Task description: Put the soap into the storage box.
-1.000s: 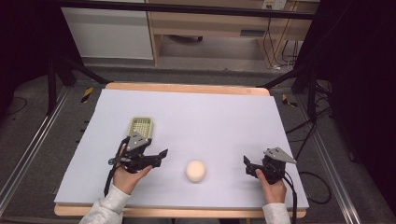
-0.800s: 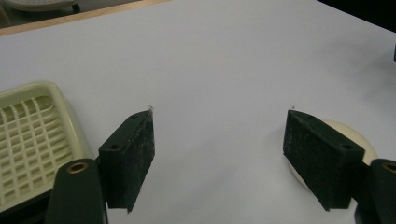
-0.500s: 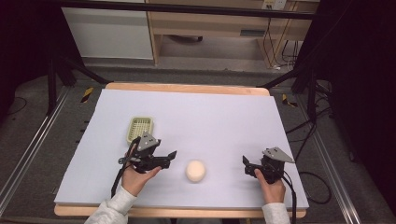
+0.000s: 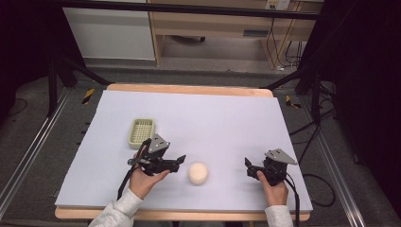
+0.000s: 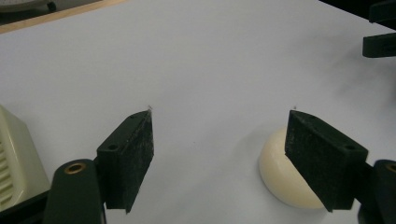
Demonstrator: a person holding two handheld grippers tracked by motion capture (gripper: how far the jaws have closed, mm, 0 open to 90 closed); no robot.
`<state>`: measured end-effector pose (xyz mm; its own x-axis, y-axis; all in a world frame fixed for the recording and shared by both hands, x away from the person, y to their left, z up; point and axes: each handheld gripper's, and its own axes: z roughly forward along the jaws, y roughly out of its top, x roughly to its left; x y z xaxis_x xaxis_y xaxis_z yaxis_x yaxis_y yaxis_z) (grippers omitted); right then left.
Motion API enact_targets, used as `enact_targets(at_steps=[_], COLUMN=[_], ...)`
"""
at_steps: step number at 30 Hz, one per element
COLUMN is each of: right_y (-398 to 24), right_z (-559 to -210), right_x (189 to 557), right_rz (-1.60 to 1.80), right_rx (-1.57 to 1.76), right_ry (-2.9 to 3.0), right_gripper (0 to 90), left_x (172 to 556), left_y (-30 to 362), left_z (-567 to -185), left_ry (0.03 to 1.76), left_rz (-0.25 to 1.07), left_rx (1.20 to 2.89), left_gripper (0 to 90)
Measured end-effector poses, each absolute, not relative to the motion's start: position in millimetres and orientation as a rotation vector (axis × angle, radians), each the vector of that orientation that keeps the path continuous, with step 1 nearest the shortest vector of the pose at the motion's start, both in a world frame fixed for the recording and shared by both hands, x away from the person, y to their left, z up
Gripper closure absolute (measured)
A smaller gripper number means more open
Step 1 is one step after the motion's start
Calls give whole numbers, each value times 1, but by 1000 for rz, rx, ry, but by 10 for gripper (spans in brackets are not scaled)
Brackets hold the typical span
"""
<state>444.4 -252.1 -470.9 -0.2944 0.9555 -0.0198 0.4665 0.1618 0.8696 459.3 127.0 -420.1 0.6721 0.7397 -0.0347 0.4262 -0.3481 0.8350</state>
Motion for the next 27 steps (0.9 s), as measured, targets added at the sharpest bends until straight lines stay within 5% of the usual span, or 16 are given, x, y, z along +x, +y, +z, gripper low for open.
enact_targets(at_steps=[27], right_y=[-250], right_z=[-471], right_x=[444], right_rz=[1069], right_rx=[1346], right_ry=[1856], right_gripper=[38], left_x=[451], left_y=[89], left_z=[-435], left_ry=[836], left_rz=[357], left_rx=[2108], left_gripper=[196])
